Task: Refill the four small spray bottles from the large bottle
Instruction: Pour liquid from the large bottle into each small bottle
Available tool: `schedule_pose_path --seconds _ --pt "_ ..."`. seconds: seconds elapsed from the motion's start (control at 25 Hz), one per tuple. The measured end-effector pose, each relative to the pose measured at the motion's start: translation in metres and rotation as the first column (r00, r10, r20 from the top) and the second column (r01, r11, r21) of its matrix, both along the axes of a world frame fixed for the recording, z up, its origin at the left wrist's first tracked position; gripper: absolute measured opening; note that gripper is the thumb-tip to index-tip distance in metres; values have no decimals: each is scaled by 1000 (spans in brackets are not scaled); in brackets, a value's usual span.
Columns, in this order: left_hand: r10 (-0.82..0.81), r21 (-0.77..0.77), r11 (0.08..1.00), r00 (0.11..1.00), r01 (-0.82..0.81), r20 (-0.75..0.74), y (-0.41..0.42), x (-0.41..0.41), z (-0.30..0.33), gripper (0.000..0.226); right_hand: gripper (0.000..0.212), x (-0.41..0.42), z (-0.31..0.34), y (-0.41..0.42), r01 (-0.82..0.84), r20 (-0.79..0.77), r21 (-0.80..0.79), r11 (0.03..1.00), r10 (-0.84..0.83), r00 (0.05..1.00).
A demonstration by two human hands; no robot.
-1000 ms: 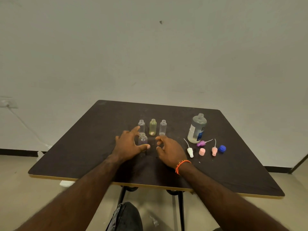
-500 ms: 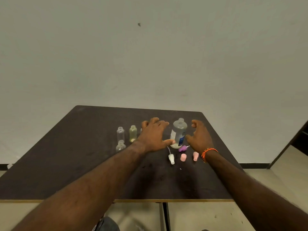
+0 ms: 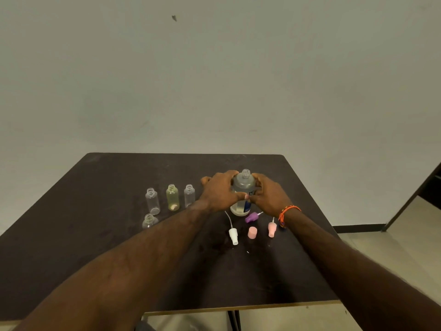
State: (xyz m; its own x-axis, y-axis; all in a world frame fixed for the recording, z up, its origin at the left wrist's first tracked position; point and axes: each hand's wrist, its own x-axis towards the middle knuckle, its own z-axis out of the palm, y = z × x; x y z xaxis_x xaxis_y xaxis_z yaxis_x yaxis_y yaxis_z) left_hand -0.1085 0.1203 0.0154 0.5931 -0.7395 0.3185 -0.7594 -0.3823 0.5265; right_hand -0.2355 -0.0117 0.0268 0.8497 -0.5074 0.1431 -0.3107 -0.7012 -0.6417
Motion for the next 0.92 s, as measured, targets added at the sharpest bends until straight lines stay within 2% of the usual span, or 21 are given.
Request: schedule_pose_path --seconds 0.12,0.28,0.36,0.52,0.68,0.92 --pt "6 -23 1000 999 -5 46 10 4 12 67 62 -2 11 9 -11 52 4 1000 11 999" --pt "-4 -79 997 999 8 47 37 1 38 63 56 -8 34 32 -61 139 11 998 59 989" --pt "15 -79 997 999 -11 53 58 0 51 63 57 -8 41 46 -101 132 2 995 100 986" --pt "49 2 999 998 -49 39 102 -2 61 66 64 -8 37 83 -164 101 20 986 161 982" --pt "67 65 996 998 -68 24 140 2 41 67 64 -4 19 117 -199 57 30 980 197 979" --pt "41 149 987 993 -57 114 158 4 21 75 66 -1 0 134 -222 26 61 973 221 975"
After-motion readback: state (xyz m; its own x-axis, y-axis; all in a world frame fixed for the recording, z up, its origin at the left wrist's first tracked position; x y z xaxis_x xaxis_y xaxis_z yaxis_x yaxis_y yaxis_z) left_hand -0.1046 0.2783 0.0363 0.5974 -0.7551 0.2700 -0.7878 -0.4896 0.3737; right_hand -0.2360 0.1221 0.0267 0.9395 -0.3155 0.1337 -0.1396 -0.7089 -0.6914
